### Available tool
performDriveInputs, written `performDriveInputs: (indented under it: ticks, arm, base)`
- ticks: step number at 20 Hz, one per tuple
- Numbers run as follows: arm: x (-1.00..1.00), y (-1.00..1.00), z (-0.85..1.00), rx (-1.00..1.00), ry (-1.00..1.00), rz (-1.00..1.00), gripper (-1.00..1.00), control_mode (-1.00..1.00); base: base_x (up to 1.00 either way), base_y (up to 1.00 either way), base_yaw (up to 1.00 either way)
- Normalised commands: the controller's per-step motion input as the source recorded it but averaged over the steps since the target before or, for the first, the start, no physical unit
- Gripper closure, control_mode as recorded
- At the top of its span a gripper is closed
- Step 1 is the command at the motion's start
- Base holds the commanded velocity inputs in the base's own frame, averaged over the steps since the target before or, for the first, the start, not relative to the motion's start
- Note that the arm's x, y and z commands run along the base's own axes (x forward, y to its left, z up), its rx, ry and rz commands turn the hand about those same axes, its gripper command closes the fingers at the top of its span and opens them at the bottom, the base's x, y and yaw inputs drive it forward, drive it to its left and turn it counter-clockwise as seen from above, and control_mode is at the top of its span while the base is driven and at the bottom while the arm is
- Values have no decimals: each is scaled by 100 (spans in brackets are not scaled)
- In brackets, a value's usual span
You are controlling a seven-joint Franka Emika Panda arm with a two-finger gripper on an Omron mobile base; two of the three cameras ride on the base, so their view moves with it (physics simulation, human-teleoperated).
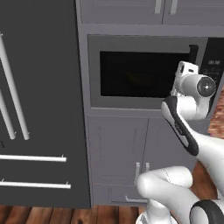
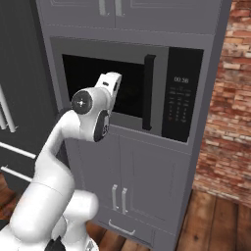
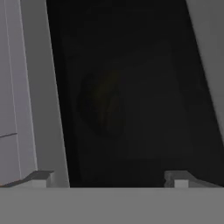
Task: Place the bowl containing the hot dog and corn in the microwave. Close the microwave door and press the start button to microwave the meal.
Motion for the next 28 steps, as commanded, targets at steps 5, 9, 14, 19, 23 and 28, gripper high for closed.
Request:
performDriveInputs:
  ticks: [5,9,14,19,23,28]
  arm:
    - [-100,-84,0,6,-6,0,-100,-100]
    - [-100,-90,0,7,0,0,-100,-100]
    - [-70,-92,0,5,0,0,-100,-100]
    - [-11,-36,0,3,0,0,100,-100]
    - [2,-6,0,0,0,4,100,-100]
    - [28,-5,-7,0,0,7,100,-100]
  base:
    - [0,0,0]
    - [0,0,0]
    - [0,0,0]
    - [0,0,0]
    - [0,0,0]
    - [0,0,0]
